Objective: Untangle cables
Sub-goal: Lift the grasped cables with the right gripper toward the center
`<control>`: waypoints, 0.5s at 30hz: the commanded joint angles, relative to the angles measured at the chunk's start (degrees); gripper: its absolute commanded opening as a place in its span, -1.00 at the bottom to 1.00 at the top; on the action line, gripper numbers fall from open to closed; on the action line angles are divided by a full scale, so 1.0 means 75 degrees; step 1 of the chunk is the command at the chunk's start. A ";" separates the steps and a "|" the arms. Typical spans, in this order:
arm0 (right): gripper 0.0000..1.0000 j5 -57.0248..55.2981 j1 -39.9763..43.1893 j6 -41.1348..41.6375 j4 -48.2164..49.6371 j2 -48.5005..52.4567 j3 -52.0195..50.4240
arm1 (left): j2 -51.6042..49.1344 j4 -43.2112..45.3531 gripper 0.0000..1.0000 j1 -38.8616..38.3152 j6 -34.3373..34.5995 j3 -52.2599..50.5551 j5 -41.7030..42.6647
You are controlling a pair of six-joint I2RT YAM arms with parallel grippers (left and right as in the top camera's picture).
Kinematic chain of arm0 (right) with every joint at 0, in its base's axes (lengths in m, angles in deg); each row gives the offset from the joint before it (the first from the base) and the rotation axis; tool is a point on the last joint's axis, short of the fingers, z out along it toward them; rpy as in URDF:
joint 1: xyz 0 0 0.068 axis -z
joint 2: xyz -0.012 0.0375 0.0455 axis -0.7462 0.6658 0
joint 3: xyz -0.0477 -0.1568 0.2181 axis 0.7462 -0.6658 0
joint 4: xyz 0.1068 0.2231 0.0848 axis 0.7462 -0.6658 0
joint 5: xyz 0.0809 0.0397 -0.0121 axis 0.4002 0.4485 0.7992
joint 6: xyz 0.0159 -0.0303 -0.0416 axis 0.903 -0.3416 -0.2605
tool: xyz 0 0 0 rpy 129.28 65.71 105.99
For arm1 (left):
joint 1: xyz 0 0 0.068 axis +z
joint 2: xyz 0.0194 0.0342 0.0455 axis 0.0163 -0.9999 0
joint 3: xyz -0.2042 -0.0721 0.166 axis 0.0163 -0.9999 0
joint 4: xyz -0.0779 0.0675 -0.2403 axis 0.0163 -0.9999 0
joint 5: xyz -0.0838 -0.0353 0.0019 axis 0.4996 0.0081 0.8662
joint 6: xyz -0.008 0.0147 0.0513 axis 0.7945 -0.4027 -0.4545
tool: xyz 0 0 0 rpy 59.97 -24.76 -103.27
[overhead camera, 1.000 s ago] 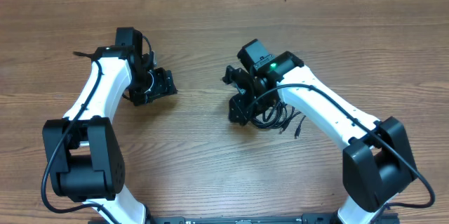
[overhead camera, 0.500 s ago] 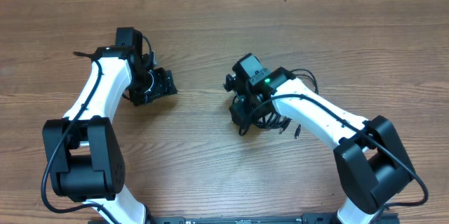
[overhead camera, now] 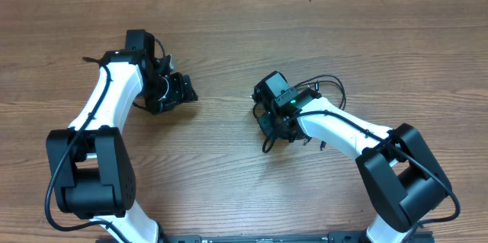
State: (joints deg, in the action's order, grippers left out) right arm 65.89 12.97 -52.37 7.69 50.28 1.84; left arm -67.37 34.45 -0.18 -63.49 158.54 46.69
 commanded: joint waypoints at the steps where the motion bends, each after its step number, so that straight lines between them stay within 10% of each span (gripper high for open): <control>1: -0.84 0.0303 -0.0012 0.0659 -0.0009 -0.0041 0.0294 | -0.0067 0.0006 0.41 -0.0003 -0.0641 0.0076 0.1335; 15: -0.93 0.4409 0.1067 0.3456 0.0044 -0.0041 0.2320 | -0.0067 -0.0560 0.77 -0.0012 -0.2684 0.0076 0.3864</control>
State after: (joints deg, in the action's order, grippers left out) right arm 86.65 19.11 -34.19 7.16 50.34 18.17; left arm -67.37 30.63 -0.18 -78.88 158.54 70.60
